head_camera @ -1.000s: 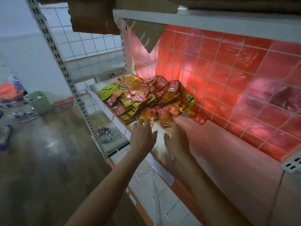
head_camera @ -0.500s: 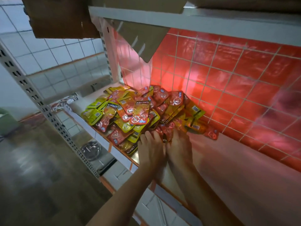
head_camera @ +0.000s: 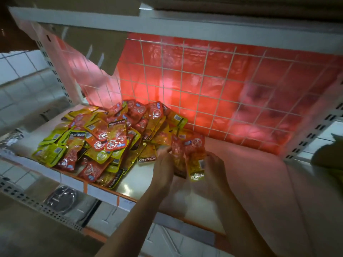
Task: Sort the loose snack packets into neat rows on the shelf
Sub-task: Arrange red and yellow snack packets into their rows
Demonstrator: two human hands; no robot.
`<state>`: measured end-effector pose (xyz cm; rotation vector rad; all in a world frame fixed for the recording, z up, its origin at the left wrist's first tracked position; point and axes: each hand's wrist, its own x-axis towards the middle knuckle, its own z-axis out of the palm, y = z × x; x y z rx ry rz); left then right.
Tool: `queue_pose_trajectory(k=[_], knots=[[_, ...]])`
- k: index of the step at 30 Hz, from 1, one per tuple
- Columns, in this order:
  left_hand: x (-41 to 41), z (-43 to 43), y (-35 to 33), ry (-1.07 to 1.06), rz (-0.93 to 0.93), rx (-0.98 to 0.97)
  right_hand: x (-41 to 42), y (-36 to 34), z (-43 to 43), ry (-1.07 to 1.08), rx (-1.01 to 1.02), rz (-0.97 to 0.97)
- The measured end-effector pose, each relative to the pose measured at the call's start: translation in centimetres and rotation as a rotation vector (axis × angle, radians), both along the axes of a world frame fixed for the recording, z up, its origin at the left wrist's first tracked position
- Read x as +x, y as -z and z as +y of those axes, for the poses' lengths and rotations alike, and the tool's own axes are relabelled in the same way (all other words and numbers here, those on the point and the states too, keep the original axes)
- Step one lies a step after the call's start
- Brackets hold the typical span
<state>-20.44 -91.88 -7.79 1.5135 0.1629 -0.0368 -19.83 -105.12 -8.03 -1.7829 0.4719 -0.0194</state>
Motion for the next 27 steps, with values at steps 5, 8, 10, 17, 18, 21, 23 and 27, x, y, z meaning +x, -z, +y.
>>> queue_pose_trajectory(k=[5,8,10,17,18,21,23,27], knots=[[-1.5,-4.3,-0.3,0.132,0.041,-0.233,-2.6,-0.9,-4.6,0.112,0.138,0.002],[-2.5,-7.3,0.1,0.188,0.037,-0.221,-4.9,-1.0,-7.9,0.176,0.218,-0.03],[-3.4,-9.8,-0.1,0.23,0.026,-0.223,-6.7,-1.2,-10.4,0.203,0.215,-0.094],[-8.8,-20.3,-1.5,0.415,0.031,-0.284,-14.4,-2.5,-19.9,0.244,0.278,-0.214],[-9.8,-22.1,-1.6,0.429,0.033,-0.283,-15.6,-2.6,-21.5,0.249,0.287,-0.225],[-13.1,-27.7,-1.8,0.431,0.066,-0.29,-19.4,-3.0,-26.3,0.275,0.24,-0.288],[-15.3,-31.4,-2.1,0.451,0.068,-0.277,-21.8,-3.2,-29.9,0.296,0.18,-0.319],[-19.4,-38.4,-2.2,0.511,0.068,-0.249,-25.9,-3.1,-35.6,0.288,0.216,-0.336]])
